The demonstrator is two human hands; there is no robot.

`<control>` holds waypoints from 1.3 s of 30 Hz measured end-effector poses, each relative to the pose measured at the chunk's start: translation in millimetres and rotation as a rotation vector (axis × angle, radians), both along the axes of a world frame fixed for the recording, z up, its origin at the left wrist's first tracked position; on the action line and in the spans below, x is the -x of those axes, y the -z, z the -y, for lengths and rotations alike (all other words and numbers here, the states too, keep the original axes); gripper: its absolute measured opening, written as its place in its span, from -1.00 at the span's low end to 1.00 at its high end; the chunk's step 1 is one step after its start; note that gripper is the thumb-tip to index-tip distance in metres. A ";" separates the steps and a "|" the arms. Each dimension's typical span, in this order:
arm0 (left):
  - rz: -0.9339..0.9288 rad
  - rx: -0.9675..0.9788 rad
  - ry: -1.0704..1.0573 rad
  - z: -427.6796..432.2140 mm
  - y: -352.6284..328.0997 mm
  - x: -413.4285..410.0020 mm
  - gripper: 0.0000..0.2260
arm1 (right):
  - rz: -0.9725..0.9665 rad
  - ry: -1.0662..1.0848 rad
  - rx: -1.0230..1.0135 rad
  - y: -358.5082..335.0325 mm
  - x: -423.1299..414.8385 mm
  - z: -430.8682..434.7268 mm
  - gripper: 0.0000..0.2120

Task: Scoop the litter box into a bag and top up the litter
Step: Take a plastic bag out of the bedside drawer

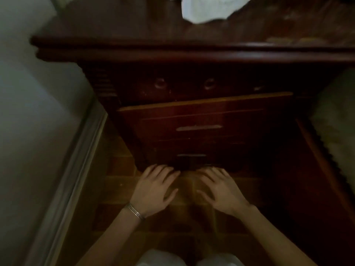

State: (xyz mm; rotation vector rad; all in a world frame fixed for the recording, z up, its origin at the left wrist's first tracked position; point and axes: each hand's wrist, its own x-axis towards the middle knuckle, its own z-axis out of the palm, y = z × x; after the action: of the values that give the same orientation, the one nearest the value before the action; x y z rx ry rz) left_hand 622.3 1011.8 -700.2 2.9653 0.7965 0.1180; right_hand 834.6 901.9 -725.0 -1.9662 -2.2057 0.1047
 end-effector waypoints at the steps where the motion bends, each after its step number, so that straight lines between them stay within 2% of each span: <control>1: -0.007 -0.005 0.005 -2.0 11.0 -1.6 -0.57 | 0.005 0.000 0.012 12.5 -2.2 -3.0 -0.59; 3: -0.016 -0.001 0.001 -4.1 25.7 -3.2 -0.57 | -0.009 0.020 0.058 29.7 -5.6 -8.4 -0.56; 5: -0.012 0.031 -0.021 -4.6 29.5 -2.6 -0.56 | -0.115 0.086 0.121 37.4 -7.5 -12.7 -0.53; 8: -0.001 0.051 -0.036 -3.6 28.0 -0.2 -0.56 | -0.569 0.300 0.232 40.9 -5.7 -19.5 -0.53; 11: 0.003 0.041 -0.024 -7.2 28.9 0.7 -0.57 | -1.115 0.546 0.233 40.8 -2.5 -36.3 -0.57; 13: 0.002 0.027 -0.021 -9.0 30.8 1.9 -0.57 | -1.387 0.675 0.226 41.8 -3.8 -48.5 -0.60; 16: 0.007 0.034 -0.032 -8.2 30.5 6.4 -0.56 | -1.706 0.747 0.200 43.3 -7.1 -58.0 -0.66; 20: 0.015 0.039 -0.025 -4.9 28.4 12.3 -0.56 | -2.082 0.782 0.184 41.0 -7.6 -61.6 -0.49; 23: 0.014 0.017 -0.024 -5.6 28.1 13.4 -0.57 | -2.336 0.817 0.148 42.0 -8.0 -65.7 -0.47; 28: 0.015 0.023 -0.024 2.9 24.8 17.0 -0.57 | -2.509 0.812 0.122 40.5 1.2 -65.6 -0.48; 39: 0.040 -0.033 -0.022 29.8 7.5 38.5 -0.57 | -2.463 0.793 0.150 44.6 25.6 -11.1 -0.50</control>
State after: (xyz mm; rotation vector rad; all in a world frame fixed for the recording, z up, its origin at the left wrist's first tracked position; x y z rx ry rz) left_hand 583.8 982.0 -707.7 2.9751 0.8310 0.1937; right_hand 809.0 913.0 -769.6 -0.8346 0.1791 1.4141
